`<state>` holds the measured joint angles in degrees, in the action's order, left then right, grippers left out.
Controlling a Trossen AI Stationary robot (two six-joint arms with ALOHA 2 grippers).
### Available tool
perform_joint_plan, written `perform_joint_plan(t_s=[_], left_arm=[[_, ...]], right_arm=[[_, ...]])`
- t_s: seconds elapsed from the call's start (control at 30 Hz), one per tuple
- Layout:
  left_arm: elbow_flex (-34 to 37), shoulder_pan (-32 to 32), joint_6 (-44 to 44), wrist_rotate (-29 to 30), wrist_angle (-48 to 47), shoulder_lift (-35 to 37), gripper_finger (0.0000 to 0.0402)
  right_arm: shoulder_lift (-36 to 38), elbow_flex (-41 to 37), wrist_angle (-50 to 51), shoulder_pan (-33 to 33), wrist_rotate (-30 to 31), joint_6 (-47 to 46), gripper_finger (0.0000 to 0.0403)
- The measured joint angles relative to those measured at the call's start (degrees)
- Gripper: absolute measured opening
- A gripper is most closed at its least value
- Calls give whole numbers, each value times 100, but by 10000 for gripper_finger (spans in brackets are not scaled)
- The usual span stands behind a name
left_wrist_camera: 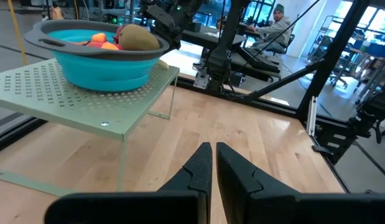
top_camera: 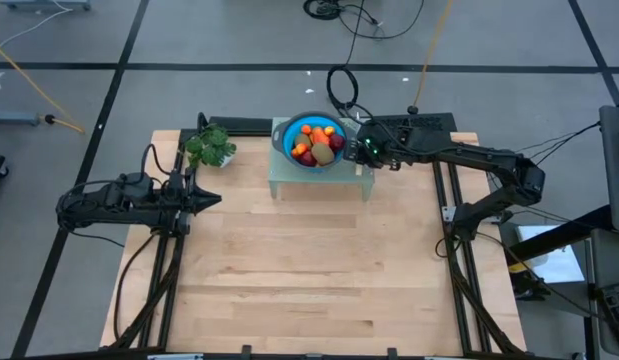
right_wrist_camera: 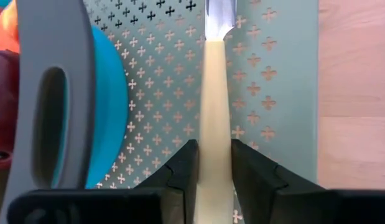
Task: Pick & Place Fruit
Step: Put the table knife on the shelf, then return to Home Position
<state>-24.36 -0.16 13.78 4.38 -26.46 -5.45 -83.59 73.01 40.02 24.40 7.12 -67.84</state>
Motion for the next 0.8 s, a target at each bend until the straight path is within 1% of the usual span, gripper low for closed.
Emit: perform_joint_plan(t_s=[0.23,0.33,0.5,0.8], left_arm=[[0,1,-1,0,-1,0,21],[0,1,-26,0,-2,0,21],[0,0,-35,0,-2,0,21],[0,0,-31,-2,-4,0,21]], right_arm=[[0,0,-99,0,34,8,109],[2,0,-121,12,52,1,114],[2,0,-123,33,57,-1,107],[153,-2,-111,28,59,156,80]])
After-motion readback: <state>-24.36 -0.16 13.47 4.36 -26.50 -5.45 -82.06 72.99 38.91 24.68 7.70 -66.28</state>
